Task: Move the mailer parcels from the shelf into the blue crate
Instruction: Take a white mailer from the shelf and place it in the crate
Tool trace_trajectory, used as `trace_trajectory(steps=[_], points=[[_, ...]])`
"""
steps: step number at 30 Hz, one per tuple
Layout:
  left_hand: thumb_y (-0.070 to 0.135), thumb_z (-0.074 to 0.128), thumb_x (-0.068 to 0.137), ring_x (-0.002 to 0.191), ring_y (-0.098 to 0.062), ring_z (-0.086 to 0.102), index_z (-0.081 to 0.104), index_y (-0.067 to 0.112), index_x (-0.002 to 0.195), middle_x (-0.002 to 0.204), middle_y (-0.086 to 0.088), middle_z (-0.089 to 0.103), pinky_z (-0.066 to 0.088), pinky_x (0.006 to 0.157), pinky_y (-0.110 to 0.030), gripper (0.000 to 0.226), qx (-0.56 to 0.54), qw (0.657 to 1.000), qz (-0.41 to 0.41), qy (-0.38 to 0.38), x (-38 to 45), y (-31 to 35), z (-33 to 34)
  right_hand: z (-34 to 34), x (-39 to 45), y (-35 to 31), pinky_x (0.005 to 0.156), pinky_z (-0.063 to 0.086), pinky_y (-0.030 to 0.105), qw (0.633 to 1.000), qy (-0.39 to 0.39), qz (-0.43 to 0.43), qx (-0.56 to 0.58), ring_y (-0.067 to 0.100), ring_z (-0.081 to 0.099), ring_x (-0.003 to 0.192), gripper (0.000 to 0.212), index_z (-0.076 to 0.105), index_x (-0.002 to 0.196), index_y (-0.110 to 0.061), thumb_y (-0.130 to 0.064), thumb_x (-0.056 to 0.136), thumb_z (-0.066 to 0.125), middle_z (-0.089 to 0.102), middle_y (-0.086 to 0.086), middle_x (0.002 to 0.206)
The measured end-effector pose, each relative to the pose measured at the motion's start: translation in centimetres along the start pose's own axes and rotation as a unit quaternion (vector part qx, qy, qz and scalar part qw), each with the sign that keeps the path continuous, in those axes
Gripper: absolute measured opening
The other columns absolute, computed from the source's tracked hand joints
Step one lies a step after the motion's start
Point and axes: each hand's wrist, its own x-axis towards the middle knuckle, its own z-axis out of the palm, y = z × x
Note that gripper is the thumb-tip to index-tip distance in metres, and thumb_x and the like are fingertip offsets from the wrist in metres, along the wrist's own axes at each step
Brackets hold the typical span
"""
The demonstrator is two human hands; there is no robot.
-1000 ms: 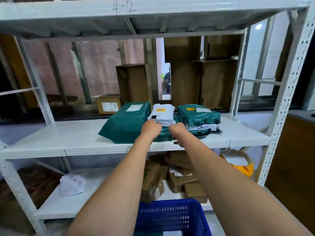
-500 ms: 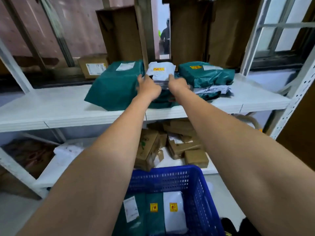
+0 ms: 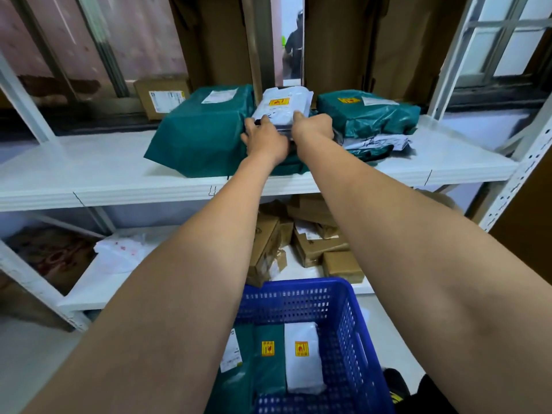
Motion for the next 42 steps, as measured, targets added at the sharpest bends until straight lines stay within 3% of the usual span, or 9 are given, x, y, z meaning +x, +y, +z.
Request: trace_trajectory(steps=[9, 12, 18, 22, 26, 30, 33, 38, 42], points=[[0.028, 0.049, 0.091, 0.129, -0.036, 0.026, 0.034, 0.019, 0.146, 0.144, -0.012, 0.024, 0.031, 0.111, -0.041, 0.058, -0.031, 0.999, -0.01, 0.004, -0.2, -0.9, -0.7, 0.8, -0.1, -0.6, 0.086, 0.057, 0.041, 1.0, 0.004, -0.014, -0.005, 0.03, 0.066, 0.101, 0.044, 0.062, 0.116, -0.011, -0.032, 0.079, 0.074, 0.067, 0.01, 0.116], [0.024, 0.043, 0.095, 0.129, -0.033, 0.028, 0.044, 0.022, 0.139, 0.141, -0.01, 0.031, 0.03, 0.11, -0.041, 0.045, -0.071, 0.996, -0.027, 0.044, -0.6, -1.2, -1.1, 0.3, -0.4, -0.5, 0.082, 0.058, 0.041, 0.999, -0.007, -0.002, 0.039, 0.03, 0.063, 0.094, 0.061, 0.048, 0.123, -0.004, -0.03, 0.075, 0.075, 0.062, 0.008, 0.109], [0.026, 0.043, 0.098, 0.119, -0.027, 0.046, 0.056, 0.019, 0.123, 0.13, -0.008, 0.049, 0.041, 0.101, -0.039, 0.029, -0.177, 0.978, -0.052, 0.101, -2.8, -3.3, -2.0, -2.9, -2.6, 3.9, 0.076, 0.06, 0.042, 0.98, -0.146, 0.034, 0.132, 0.031, 0.065, 0.093, 0.044, 0.05, 0.119, -0.005, -0.023, 0.081, 0.063, 0.062, 0.014, 0.112], [0.038, 0.046, 0.098, 0.106, -0.022, 0.054, 0.054, 0.016, 0.129, 0.121, -0.004, 0.057, 0.045, 0.092, -0.034, 0.038, -0.246, 0.966, -0.065, 0.038, -5.1, -5.1, -1.6, -5.9, -4.3, 8.8, 0.057, 0.059, 0.03, 0.968, -0.224, 0.056, 0.102, 0.027, 0.06, 0.079, 0.026, 0.057, 0.11, 0.003, -0.008, 0.087, 0.059, 0.06, 0.016, 0.097], [0.062, 0.05, 0.09, 0.112, -0.021, 0.057, 0.055, 0.02, 0.13, 0.127, 0.0, 0.059, 0.048, 0.097, -0.037, 0.058, -0.251, 0.966, -0.055, -0.015, -8.0, -7.5, -0.3, -8.0, -5.2, 15.4, 0.09, 0.052, 0.051, 0.949, -0.3, 0.091, 0.016, 0.031, 0.063, 0.095, 0.047, 0.056, 0.127, -0.005, 0.006, 0.081, 0.056, 0.067, 0.02, 0.116], [0.055, 0.065, 0.085, 0.098, -0.011, 0.063, 0.055, 0.019, 0.132, 0.119, 0.004, 0.064, 0.05, 0.075, -0.023, 0.06, -0.289, 0.948, -0.063, -0.119, -11.9, -10.2, 1.7, -8.3, -6.5, 21.3, 0.079, 0.055, 0.045, 0.92, -0.369, 0.119, -0.054, 0.03, 0.063, 0.091, 0.055, 0.059, 0.124, -0.011, 0.011, 0.073, 0.06, 0.068, 0.015, 0.119], [0.042, 0.077, 0.08, 0.086, -0.008, 0.069, 0.059, 0.021, 0.116, 0.106, 0.004, 0.07, 0.054, 0.061, -0.021, 0.046, -0.293, 0.934, -0.096, -0.179, -14.9, -13.9, 3.9, -7.8, -7.7, 25.1, 0.099, 0.045, 0.048, 0.903, -0.402, 0.129, -0.083, 0.022, 0.065, 0.108, 0.05, 0.064, 0.12, -0.018, -0.003, 0.074, 0.074, 0.071, 0.001, 0.117], [0.034, 0.084, 0.073, 0.099, -0.018, 0.07, 0.057, 0.027, 0.12, 0.114, 0.001, 0.071, 0.057, 0.088, -0.042, 0.055, -0.301, 0.91, -0.177, -0.224, -19.1, -22.9, 8.6, -7.5, -9.2, 30.5, 0.096, 0.051, 0.045, 0.919, -0.351, 0.176, 0.033, 0.016, 0.067, 0.11, 0.076, 0.053, 0.131, -0.026, -0.043, 0.066, 0.087, 0.07, -0.006, 0.119], [0.017, 0.083, 0.076, 0.101, -0.021, 0.07, 0.055, 0.022, 0.125, 0.116, -0.003, 0.07, 0.055, 0.091, -0.047, 0.057, -0.339, 0.88, -0.229, -0.243, -21.6, -28.1, 12.8, -7.1, -10.8, 35.2, 0.086, 0.057, 0.047, 0.93, -0.312, 0.187, 0.043, 0.021, 0.07, 0.101, 0.045, 0.056, 0.118, -0.031, -0.029, 0.08, 0.08, 0.073, -0.002, 0.112]])
